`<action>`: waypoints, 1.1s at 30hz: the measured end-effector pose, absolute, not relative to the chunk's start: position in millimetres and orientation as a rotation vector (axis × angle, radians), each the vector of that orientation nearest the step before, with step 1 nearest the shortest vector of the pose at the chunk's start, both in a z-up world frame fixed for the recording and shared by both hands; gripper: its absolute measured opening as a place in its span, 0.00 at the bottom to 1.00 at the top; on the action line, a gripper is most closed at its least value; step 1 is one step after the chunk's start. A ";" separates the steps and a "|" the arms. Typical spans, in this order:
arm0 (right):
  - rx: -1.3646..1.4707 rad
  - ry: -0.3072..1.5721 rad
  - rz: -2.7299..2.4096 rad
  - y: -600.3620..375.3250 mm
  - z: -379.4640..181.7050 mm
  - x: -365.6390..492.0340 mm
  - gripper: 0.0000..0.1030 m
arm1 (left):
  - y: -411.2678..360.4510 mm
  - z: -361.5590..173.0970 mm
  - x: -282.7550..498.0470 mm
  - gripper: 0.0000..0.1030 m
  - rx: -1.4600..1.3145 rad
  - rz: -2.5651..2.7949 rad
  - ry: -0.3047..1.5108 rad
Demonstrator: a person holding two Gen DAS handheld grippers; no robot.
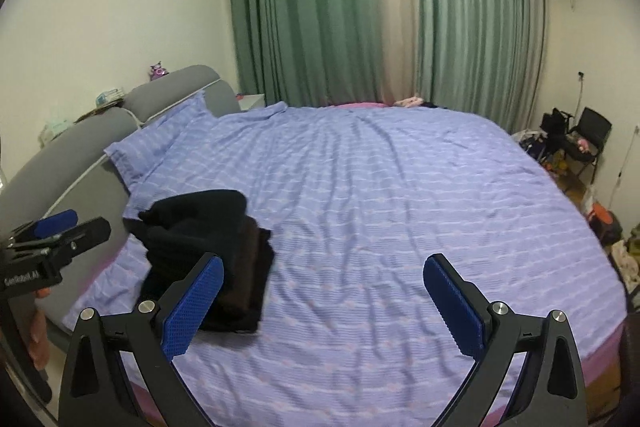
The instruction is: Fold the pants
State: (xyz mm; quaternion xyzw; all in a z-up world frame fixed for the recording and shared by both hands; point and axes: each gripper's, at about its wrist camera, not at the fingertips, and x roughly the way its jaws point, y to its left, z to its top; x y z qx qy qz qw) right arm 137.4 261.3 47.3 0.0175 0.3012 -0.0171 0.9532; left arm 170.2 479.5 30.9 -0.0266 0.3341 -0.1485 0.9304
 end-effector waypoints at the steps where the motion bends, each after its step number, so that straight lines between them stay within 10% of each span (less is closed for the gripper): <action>1: 0.034 0.609 -0.030 252.1 49.2 131.4 0.98 | 466.9 31.8 162.5 1.00 -0.049 -0.301 0.681; 33: 0.080 0.582 -0.024 42.3 53.8 7.7 0.98 | 245.7 49.3 33.5 1.00 -0.001 -0.293 0.619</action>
